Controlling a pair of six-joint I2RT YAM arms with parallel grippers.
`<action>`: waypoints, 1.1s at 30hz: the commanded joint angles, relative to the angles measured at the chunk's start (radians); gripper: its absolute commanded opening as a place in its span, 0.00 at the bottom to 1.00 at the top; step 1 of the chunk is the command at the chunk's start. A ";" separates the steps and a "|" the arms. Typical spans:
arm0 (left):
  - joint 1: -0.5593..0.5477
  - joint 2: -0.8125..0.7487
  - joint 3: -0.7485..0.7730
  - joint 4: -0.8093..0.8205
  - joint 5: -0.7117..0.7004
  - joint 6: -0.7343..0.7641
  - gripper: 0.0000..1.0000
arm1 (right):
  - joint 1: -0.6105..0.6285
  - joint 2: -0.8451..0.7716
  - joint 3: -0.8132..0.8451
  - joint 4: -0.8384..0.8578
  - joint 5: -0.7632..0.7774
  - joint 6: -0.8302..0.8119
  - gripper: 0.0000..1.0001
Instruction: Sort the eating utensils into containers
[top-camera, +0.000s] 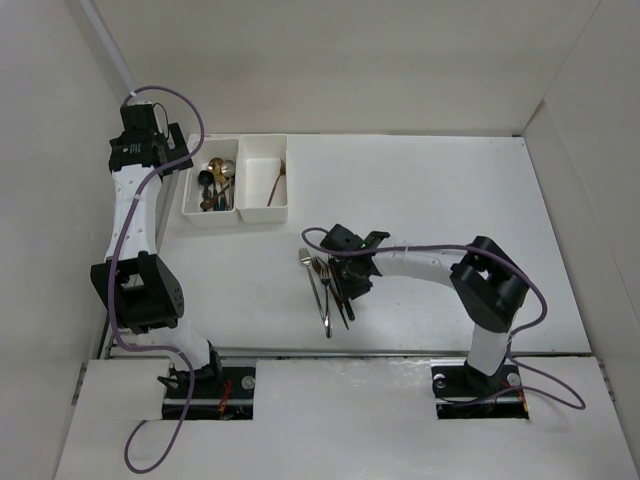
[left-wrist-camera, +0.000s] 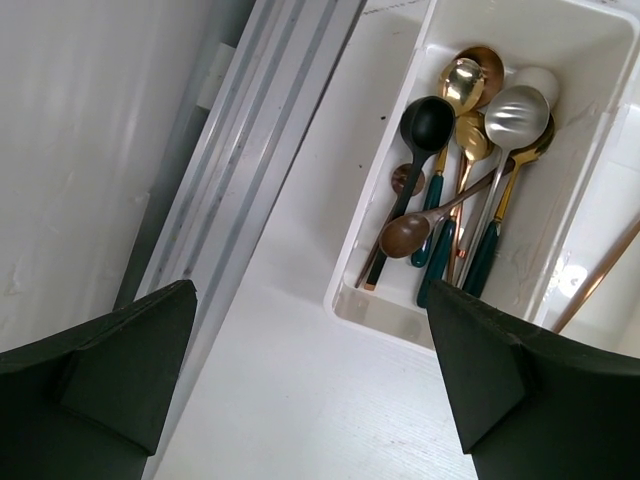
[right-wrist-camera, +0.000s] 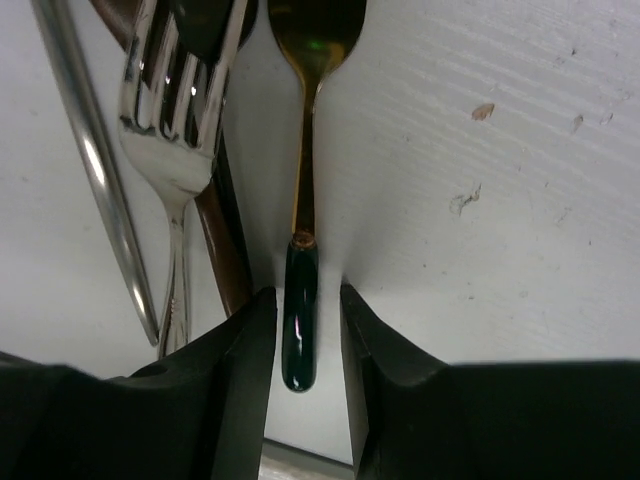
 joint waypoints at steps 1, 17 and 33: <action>0.001 -0.039 0.008 0.010 -0.012 0.011 0.99 | 0.012 0.048 0.045 -0.023 0.056 0.016 0.37; 0.001 -0.039 -0.002 0.010 -0.021 0.011 0.99 | -0.079 0.096 0.145 -0.116 0.266 0.081 0.00; 0.001 -0.057 -0.040 0.029 0.093 0.002 0.99 | -0.114 0.499 1.127 0.421 0.293 -0.092 0.00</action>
